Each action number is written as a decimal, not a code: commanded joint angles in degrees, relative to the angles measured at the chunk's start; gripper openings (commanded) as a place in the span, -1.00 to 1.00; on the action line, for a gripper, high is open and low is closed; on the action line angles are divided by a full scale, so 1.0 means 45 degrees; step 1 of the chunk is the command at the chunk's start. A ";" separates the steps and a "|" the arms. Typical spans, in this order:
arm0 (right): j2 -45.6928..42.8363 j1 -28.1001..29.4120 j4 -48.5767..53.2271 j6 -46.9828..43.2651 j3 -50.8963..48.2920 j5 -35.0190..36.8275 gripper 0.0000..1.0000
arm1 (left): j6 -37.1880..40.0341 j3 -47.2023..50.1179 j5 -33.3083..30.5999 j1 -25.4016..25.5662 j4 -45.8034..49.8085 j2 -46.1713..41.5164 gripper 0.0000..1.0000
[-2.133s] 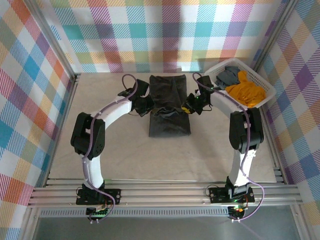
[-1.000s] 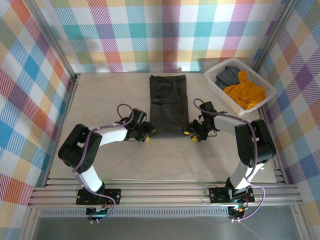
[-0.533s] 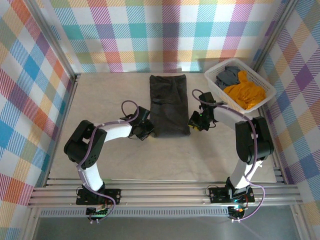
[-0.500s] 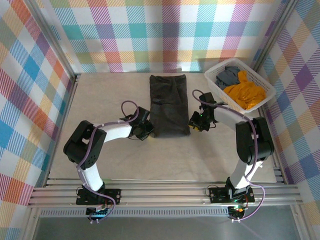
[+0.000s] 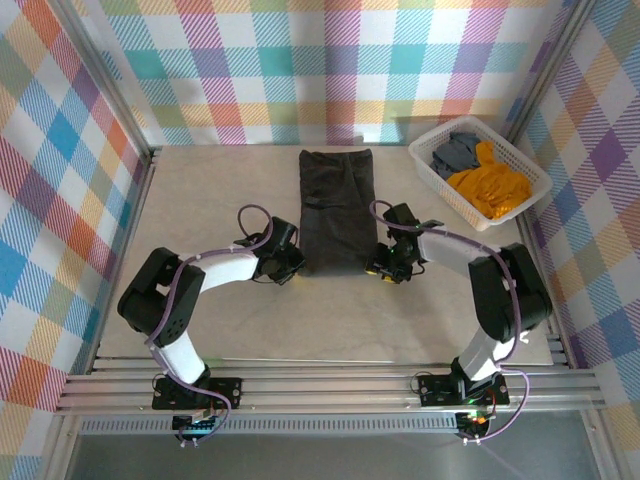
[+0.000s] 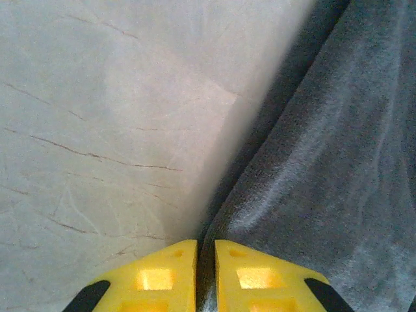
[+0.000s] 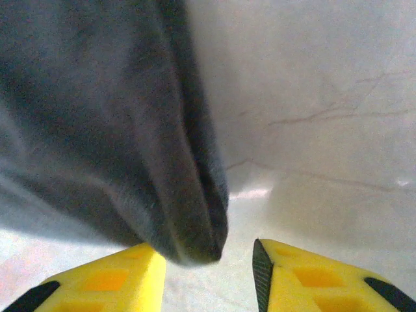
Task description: Fold and stack the t-shirts
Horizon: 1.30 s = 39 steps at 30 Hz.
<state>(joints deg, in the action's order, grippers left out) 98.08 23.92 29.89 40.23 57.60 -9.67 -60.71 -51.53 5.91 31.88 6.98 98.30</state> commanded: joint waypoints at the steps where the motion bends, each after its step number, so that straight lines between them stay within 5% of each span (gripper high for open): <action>1: 0.0659 -0.0099 0.0548 -0.0268 0.0995 0.0788 -0.21 | 0.0219 -0.0326 -0.0083 0.0103 0.0284 0.0347 -0.73; 11: 0.1764 -0.0108 0.0136 -0.0323 0.1591 0.0222 -0.28 | 0.0209 -0.0570 0.0205 0.0113 0.0045 0.0829 -0.53; 16: 0.2152 -0.0107 -0.0171 -0.0068 0.1861 -0.0163 -0.62 | 0.0234 -0.0833 0.0359 0.0131 -0.0062 0.1228 -0.62; 20: 0.1813 -0.0100 -0.0275 0.0083 0.1772 -0.0078 -1.00 | 0.0209 -0.0838 0.0179 0.0140 -0.0165 0.1080 -0.93; 30: -0.0496 -0.0022 0.0329 -0.0338 0.0805 -0.0410 -1.00 | 0.0775 0.0016 -0.0402 0.0670 0.1495 -0.1339 -1.00; 39: -0.3792 0.0809 0.1154 -0.0102 -0.1411 -0.1163 -1.00 | 0.0160 0.2423 -0.0724 0.2248 0.1884 -0.4688 -1.00</action>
<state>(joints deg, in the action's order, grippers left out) 85.71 26.41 31.79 39.59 54.11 -12.47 -58.92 -43.33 4.10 39.62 12.45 82.17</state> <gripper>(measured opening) 0.046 0.049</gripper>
